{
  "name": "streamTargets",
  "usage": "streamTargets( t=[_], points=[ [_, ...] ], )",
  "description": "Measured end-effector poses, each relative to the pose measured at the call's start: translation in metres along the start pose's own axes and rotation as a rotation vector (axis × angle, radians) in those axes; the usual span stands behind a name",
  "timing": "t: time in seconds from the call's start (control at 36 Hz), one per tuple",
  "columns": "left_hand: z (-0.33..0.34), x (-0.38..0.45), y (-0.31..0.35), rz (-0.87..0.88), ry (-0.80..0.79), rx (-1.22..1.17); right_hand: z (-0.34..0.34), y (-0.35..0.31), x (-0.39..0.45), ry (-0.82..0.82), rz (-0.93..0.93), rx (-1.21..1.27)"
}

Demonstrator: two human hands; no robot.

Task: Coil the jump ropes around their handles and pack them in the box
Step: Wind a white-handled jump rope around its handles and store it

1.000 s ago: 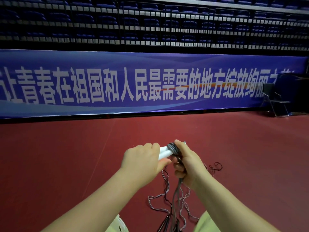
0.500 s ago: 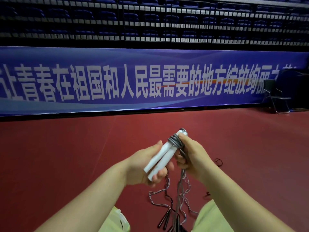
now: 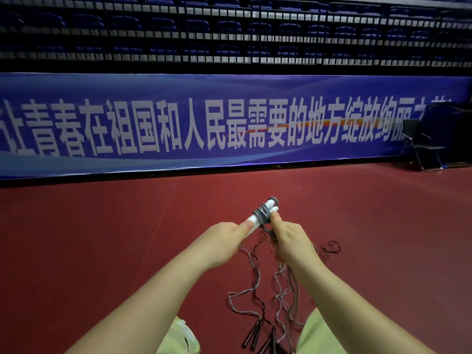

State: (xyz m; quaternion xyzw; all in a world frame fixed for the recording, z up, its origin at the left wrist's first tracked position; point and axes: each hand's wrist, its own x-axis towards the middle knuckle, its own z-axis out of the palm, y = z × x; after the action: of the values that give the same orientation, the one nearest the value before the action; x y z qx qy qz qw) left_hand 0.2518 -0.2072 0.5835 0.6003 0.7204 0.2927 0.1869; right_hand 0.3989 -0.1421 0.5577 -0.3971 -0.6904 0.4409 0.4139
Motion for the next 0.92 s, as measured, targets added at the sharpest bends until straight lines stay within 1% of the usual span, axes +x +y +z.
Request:
streamTargets(
  t=[0.06, 0.22, 0.33, 0.42, 0.56, 0.64, 0.69, 0.75, 0.78, 0.89, 0.92],
  points=[
    [0.0, 0.003, -0.001, -0.001, 0.026, 0.09, 0.001, -0.002, -0.002, -0.001, 0.005, 0.063],
    [0.002, 0.001, -0.007, -0.007, 0.134, 0.327, 0.0, -0.005, -0.001, -0.082, 0.139, 0.152],
    [0.005, -0.008, -0.001, 0.081, 0.286, 0.532, -0.005, -0.003, 0.0, -0.134, 0.156, 0.249],
    [0.005, -0.01, 0.002, 0.162, 0.37, 0.677, -0.005, -0.003, 0.002, -0.165, 0.182, 0.26],
    [0.008, -0.015, 0.006, 0.21, 0.406, 0.904, -0.005, -0.005, 0.0, -0.137, 0.231, 0.253],
    [0.008, -0.018, 0.008, 0.23, 0.422, 0.957, -0.005, -0.003, -0.001, -0.123, 0.213, 0.305],
    [0.009, -0.019, 0.009, 0.231, 0.422, 0.929, -0.005, -0.003, -0.001, -0.111, 0.186, 0.316],
    [0.007, -0.021, 0.011, 0.216, 0.372, 0.806, -0.007, -0.003, 0.0, -0.092, 0.14, 0.297],
    [0.005, -0.022, 0.012, 0.186, 0.304, 0.697, -0.008, -0.002, 0.001, -0.086, 0.104, 0.276],
    [-0.011, -0.023, 0.021, 0.064, -0.063, 0.233, -0.012, -0.002, 0.0, -0.095, -0.033, 0.207],
    [-0.015, -0.024, 0.023, 0.025, -0.155, 0.072, -0.014, -0.003, -0.001, -0.107, -0.054, 0.213]
  ],
)
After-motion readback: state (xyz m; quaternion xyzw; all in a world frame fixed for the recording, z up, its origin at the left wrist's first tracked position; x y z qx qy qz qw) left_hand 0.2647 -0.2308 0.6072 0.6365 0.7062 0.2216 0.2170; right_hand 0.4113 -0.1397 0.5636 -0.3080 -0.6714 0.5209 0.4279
